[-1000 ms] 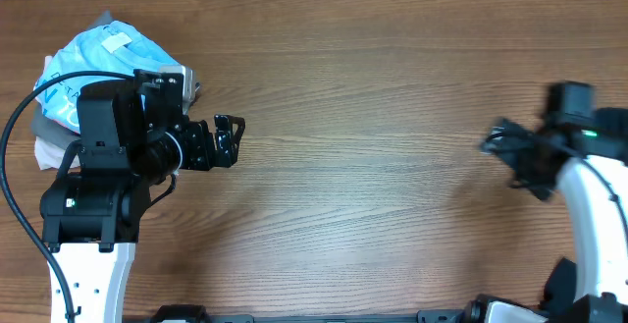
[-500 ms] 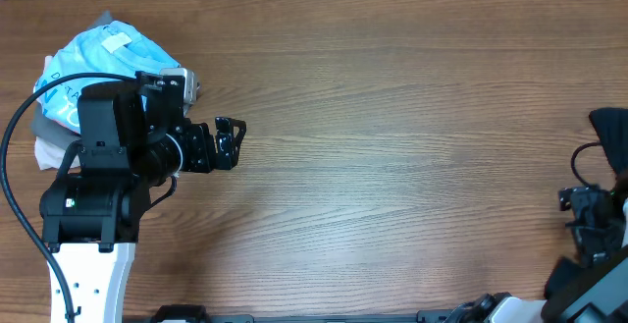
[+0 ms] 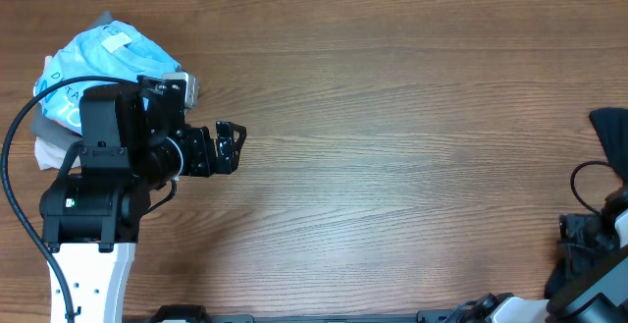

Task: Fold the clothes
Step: 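Reach the right gripper to the black T-shirt at the right edge and grasp it, then drag the black T-shirt to the table center with the right gripper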

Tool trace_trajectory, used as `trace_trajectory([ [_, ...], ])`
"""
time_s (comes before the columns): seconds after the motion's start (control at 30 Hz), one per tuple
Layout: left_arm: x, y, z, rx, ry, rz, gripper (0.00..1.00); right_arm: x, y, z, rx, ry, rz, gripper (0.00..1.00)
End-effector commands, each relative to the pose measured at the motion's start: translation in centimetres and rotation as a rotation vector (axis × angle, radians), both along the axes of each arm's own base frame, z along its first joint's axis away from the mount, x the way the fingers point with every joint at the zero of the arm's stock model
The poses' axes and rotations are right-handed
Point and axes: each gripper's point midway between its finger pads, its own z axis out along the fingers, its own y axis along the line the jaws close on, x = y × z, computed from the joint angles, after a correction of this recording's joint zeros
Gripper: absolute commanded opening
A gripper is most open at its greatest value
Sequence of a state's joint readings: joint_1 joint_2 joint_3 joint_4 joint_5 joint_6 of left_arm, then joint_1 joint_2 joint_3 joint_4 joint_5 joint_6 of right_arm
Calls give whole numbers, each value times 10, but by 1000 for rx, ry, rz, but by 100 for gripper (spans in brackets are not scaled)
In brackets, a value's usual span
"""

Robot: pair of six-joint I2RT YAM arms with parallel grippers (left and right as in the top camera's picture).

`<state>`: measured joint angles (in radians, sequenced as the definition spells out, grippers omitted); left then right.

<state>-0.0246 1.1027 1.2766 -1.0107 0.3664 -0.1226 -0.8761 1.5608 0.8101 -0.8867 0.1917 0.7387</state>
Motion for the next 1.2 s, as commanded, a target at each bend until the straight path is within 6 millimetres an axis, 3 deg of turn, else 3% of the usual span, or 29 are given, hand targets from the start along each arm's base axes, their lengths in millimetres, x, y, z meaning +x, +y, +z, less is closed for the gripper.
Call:
trace_trajectory([
  [0.0, 2, 2, 8, 21, -28, -7, 100, -10, 4, -9, -4, 28, -26, 72],
  [0.1, 2, 2, 8, 23, -25, -5, 100, -23, 10, -17, -16, 69, -56, 61],
  [0.13, 1, 3, 7, 23, -22, -5, 100, -26, 12, -20, -18, 76, -69, 47],
  [0.17, 1, 3, 7, 25, -21, -4, 100, -27, 14, -23, -17, 76, -73, 18],
  [0.2, 1, 4, 6, 28, -18, -1, 100, -25, 16, -26, -9, 57, -73, 4],
  [0.27, 1, 4, 6, 28, -17, -1, 100, -9, 19, -28, 29, -16, -13, 4],
  [0.37, 2, 4, 7, 28, -23, -1, 100, 32, 25, -20, 95, -172, 141, 4],
  [0.57, 6, 3, 11, 27, -47, 0, 100, 125, 56, 30, 137, -450, 471, 4],
  [0.67, 8, 3, 14, 26, -61, 0, 100, 171, 92, 59, 147, -566, 656, 4],
  [0.8, 10, 3, 16, 25, -75, 0, 100, 227, 154, 84, 150, -712, 810, 4],
  [0.93, 10, 3, 15, 25, -71, 0, 100, 280, 237, 121, 152, -949, 953, 4],
  [1.03, 10, 3, 15, 20, -70, 0, 100, 305, 306, 149, 175, -1130, 1031, 4],
  [1.13, 9, 1, 16, 11, -70, -8, 100, 313, 356, 155, 180, -1204, 1050, 5],
  [1.17, 9, 0, 16, 9, -70, -10, 100, 313, 367, 154, 175, -1213, 1064, 14],
])
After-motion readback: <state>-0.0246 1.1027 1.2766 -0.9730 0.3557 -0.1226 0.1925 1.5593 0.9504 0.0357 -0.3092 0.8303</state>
